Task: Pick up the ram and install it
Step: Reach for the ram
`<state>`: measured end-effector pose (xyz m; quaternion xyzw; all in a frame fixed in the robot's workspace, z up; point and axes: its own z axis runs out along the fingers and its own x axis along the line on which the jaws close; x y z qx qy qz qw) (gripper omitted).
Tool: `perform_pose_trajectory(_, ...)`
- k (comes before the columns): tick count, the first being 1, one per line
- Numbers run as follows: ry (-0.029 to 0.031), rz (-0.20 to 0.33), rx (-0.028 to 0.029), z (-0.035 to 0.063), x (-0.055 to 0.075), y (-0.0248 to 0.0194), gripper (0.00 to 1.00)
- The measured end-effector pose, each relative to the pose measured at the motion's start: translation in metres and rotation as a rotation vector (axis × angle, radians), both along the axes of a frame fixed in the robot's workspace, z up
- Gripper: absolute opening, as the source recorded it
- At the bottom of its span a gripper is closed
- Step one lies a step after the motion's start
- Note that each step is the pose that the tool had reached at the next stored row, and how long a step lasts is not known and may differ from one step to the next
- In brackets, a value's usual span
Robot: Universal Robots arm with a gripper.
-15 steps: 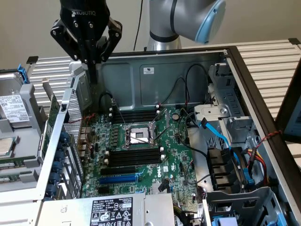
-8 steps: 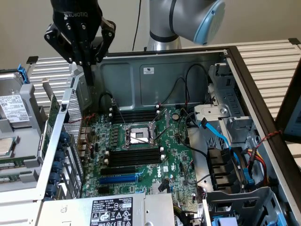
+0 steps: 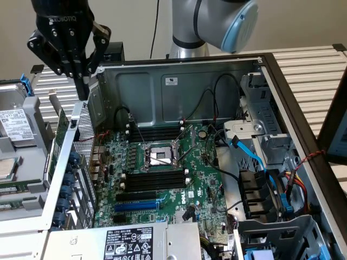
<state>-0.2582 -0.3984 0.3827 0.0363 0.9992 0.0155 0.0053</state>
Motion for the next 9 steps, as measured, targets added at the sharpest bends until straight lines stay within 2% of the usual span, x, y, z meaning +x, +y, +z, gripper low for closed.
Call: perform_pose_trajectory(9,-0.0001,0.000,0.0000,-0.0052,-0.041,0.0007,0.11)
